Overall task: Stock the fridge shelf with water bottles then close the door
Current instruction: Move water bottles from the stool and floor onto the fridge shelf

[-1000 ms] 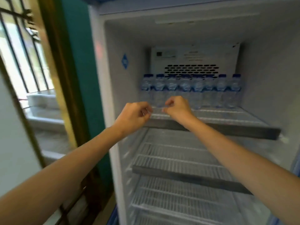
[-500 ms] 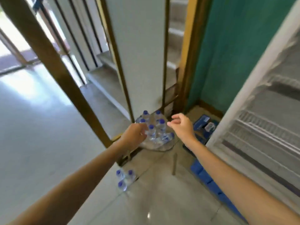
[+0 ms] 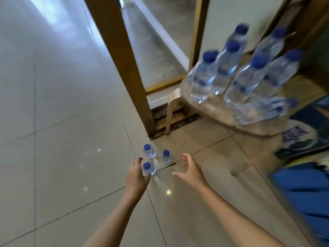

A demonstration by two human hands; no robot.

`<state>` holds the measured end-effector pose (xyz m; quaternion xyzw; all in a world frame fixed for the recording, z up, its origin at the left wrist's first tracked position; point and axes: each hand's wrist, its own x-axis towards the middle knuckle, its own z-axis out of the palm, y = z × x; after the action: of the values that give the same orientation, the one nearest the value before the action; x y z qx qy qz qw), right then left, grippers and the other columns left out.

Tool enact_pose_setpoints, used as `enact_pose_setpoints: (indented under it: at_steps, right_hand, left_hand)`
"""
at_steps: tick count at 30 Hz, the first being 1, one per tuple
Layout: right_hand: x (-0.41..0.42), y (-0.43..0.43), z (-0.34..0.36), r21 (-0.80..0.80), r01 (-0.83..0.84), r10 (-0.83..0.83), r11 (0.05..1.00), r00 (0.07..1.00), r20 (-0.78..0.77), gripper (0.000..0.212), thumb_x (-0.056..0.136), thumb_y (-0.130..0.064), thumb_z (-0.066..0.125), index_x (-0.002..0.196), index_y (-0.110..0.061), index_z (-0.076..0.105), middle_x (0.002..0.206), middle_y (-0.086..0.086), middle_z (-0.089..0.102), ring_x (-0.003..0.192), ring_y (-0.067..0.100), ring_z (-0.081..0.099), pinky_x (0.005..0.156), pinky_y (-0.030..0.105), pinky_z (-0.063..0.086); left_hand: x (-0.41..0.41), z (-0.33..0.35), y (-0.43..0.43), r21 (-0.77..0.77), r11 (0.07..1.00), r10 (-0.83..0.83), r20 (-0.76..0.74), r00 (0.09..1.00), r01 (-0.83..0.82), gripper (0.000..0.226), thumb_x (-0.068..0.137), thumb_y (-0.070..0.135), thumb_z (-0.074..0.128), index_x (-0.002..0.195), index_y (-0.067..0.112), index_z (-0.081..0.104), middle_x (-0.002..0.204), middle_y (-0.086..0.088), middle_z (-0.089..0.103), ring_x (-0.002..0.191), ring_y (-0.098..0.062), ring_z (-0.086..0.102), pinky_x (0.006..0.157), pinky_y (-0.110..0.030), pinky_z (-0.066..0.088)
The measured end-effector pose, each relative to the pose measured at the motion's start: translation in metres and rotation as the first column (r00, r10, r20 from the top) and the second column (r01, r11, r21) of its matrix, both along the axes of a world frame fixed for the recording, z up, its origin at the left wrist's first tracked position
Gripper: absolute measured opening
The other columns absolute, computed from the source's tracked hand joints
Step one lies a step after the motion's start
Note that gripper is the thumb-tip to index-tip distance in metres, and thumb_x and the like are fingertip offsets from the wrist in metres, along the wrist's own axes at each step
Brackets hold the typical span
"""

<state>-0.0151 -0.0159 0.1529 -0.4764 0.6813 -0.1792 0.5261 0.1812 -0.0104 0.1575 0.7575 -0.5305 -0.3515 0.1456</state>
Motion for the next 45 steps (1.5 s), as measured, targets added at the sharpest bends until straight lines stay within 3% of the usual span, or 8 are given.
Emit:
enact_pose_setpoints:
  at_steps: [4, 10, 16, 20, 28, 35, 41, 45]
  right_hand:
    - [0.026, -0.028, -0.127, -0.011, 0.008, -0.007, 1.000, 0.997, 0.075, 0.110, 0.067, -0.019, 0.086, 0.152, -0.025, 0.016, 0.156, 0.000, 0.027, 0.142, 0.019, 0.029, 0.108, 0.031, 0.032]
    - [0.053, -0.065, -0.246, -0.085, 0.075, -0.056, 0.994, 0.976, 0.211, 0.123, 0.061, -0.007, 0.089, 0.152, -0.029, 0.009, 0.157, 0.000, 0.024, 0.144, 0.019, 0.025, 0.112, 0.033, 0.029]
    - [0.062, -0.074, -0.285, -0.170, 0.242, -0.187, 0.955, 0.940, 0.284, 0.073, 0.060, 0.001, 0.087, 0.122, -0.015, 0.052, 0.102, -0.008, 0.061, 0.089, 0.000, 0.057, 0.070, 0.000, 0.043]
    - [0.058, -0.069, -0.283, -0.158, 0.232, -0.184, 0.960, 0.945, 0.270, 0.063, 0.058, -0.001, 0.088, 0.111, -0.018, 0.058, 0.097, -0.006, 0.066, 0.085, 0.007, 0.061, 0.064, 0.001, 0.044]
    - [0.024, -0.024, -0.172, -0.066, 0.201, -0.183, 0.977, 0.960, 0.210, 0.060, 0.062, -0.012, 0.088, 0.115, -0.020, 0.059, 0.100, -0.006, 0.069, 0.088, 0.006, 0.065, 0.067, 0.011, 0.046]
    - [-0.012, 0.002, 0.021, -0.119, 0.229, -0.200, 0.966, 0.956, 0.214, 0.051, 0.065, -0.014, 0.084, 0.110, -0.021, 0.061, 0.096, -0.004, 0.070, 0.087, 0.008, 0.068, 0.069, 0.017, 0.049]
    - [-0.055, 0.018, 0.208, -0.198, 0.367, -0.316, 0.909, 0.915, 0.250, 0.047, 0.059, -0.026, 0.079, 0.104, -0.022, 0.066, 0.091, -0.002, 0.074, 0.085, 0.012, 0.071, 0.079, 0.034, 0.057]
    - [-0.098, 0.032, 0.349, -0.286, 0.469, -0.393, 0.836, 0.874, 0.285, 0.039, 0.067, -0.007, 0.082, 0.097, -0.024, 0.064, 0.090, -0.002, 0.074, 0.086, 0.013, 0.071, 0.079, 0.031, 0.056]
  left_hand:
    - [0.014, -0.131, 0.002, -0.069, 0.984, 0.162, -0.037, 0.986, -0.164, 0.079, 0.073, 0.027, 0.079, 0.137, 0.006, 0.039, 0.136, -0.009, 0.049, 0.117, -0.025, 0.053, 0.095, -0.036, 0.047]
    - [0.016, -0.249, -0.006, -0.104, 0.947, 0.276, -0.225, 0.934, -0.304, 0.083, 0.060, 0.023, 0.086, 0.129, 0.022, 0.039, 0.120, 0.002, 0.058, 0.104, -0.017, 0.058, 0.081, -0.024, 0.044]
    - [0.010, -0.291, -0.019, -0.111, 0.892, 0.377, -0.357, 0.855, -0.439, 0.067, 0.059, 0.022, 0.089, 0.114, 0.023, 0.051, 0.105, 0.005, 0.065, 0.095, -0.016, 0.061, 0.082, -0.026, 0.047]
    - [0.007, -0.285, -0.023, -0.050, 0.857, 0.460, -0.371, 0.807, -0.512, 0.043, 0.063, 0.014, 0.087, 0.098, 0.012, 0.061, 0.089, -0.001, 0.067, 0.089, -0.023, 0.064, 0.075, -0.025, 0.045]
    - [-0.006, -0.173, -0.003, -0.026, 0.909, 0.379, -0.363, 0.852, -0.415, 0.048, 0.065, 0.011, 0.084, 0.106, 0.014, 0.060, 0.092, 0.002, 0.066, 0.085, -0.015, 0.062, 0.066, -0.014, 0.043]
    - [-0.042, 0.018, -0.014, -0.200, 0.979, -0.018, -0.313, 0.950, -0.047, 0.042, 0.067, 0.014, 0.081, 0.103, 0.019, 0.059, 0.086, 0.008, 0.066, 0.080, -0.005, 0.065, 0.070, -0.018, 0.053]
    - [-0.084, 0.216, -0.026, -0.343, 0.924, -0.288, -0.337, 0.896, 0.168, 0.050, 0.065, 0.011, 0.081, 0.107, 0.025, 0.058, 0.090, 0.014, 0.068, 0.084, 0.005, 0.065, 0.072, -0.011, 0.052]
    - [-0.123, 0.350, -0.034, -0.443, 0.836, -0.478, -0.299, 0.826, 0.324, 0.041, 0.065, 0.016, 0.080, 0.099, 0.028, 0.060, 0.089, 0.011, 0.069, 0.083, 0.002, 0.065, 0.073, -0.016, 0.051]
